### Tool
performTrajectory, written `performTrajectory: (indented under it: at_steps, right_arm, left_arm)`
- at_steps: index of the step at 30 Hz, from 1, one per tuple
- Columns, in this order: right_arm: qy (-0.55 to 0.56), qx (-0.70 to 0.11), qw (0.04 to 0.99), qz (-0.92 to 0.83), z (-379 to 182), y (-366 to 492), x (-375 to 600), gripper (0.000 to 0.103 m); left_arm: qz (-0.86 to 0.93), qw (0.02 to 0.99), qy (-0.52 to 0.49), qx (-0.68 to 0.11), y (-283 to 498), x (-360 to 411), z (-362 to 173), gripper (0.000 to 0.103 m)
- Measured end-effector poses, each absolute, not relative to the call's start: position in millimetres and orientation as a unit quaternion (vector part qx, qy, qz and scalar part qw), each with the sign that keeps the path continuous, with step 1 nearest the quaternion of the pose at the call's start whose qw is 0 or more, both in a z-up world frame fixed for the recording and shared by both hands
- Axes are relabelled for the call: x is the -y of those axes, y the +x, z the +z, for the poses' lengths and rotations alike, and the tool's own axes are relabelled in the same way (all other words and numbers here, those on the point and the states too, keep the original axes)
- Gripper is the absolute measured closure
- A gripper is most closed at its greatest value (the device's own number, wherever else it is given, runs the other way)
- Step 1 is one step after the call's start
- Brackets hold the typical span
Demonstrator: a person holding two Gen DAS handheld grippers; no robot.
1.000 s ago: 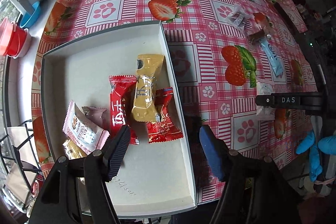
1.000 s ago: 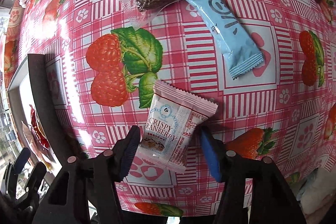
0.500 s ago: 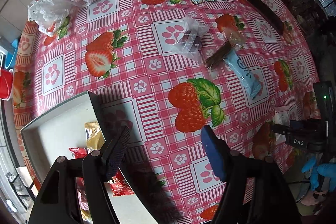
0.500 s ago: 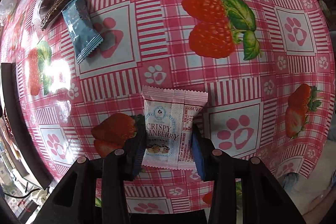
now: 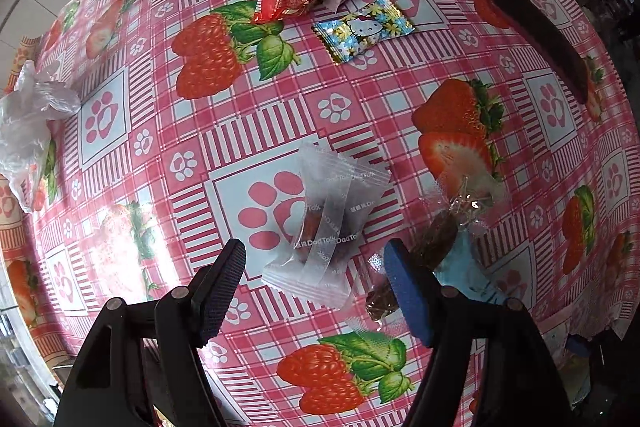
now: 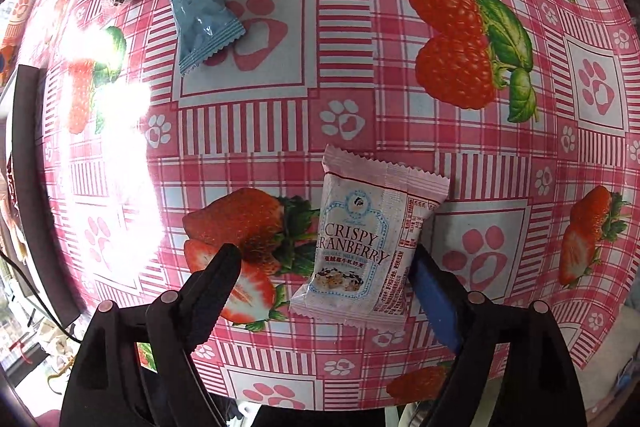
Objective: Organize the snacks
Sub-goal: 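Grasp a second Crispy Cranberry packet with the right tool while the left tool grasps a clear-wrapped candy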
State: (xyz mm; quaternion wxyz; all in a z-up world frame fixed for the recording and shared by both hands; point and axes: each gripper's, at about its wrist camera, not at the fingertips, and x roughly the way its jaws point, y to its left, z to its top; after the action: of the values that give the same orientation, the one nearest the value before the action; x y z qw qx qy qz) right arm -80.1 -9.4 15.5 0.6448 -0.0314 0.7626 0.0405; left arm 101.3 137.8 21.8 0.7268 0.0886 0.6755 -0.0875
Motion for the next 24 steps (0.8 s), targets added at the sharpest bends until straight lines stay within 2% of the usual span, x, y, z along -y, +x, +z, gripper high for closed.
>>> performTrajectory:
  at_steps: [4,7,8,9,15,22,24]
  right_arm:
    - [-0.015,-0.764,0.643,0.052,18,-78,14,0.010]
    - [-0.014,-0.763,0.644,0.054,16,-76,24,0.010]
    - [-0.013,-0.763,0.644,0.057,17,-72,32,0.008]
    - [-0.011,-0.763,0.643,0.062,18,-70,36,0.004]
    - [-0.022,-0.767,0.638,0.062,22,-59,59,0.001]
    - [-0.044,-0.768,0.636,0.052,13,-57,50,0.000]
    - [-0.064,-0.770,0.633,0.050,9,-57,44,0.000]
  left_arm:
    - [-0.088,0.726,0.075,-0.678,106,-140,14,0.029]
    - [-0.092,0.729,0.086,-0.672,106,-140,17,0.048]
    - [-0.097,0.730,0.088,-0.671,106,-139,18,0.064]
    - [-0.100,0.729,0.092,-0.671,106,-139,20,0.072]
    - [-0.090,0.722,0.051,-0.684,66,-169,23,0.072]
    - [-0.076,0.692,0.033,-0.717,-35,-185,17,0.072]
    - [-0.067,0.696,0.045,-0.713,-49,-187,15,0.061]
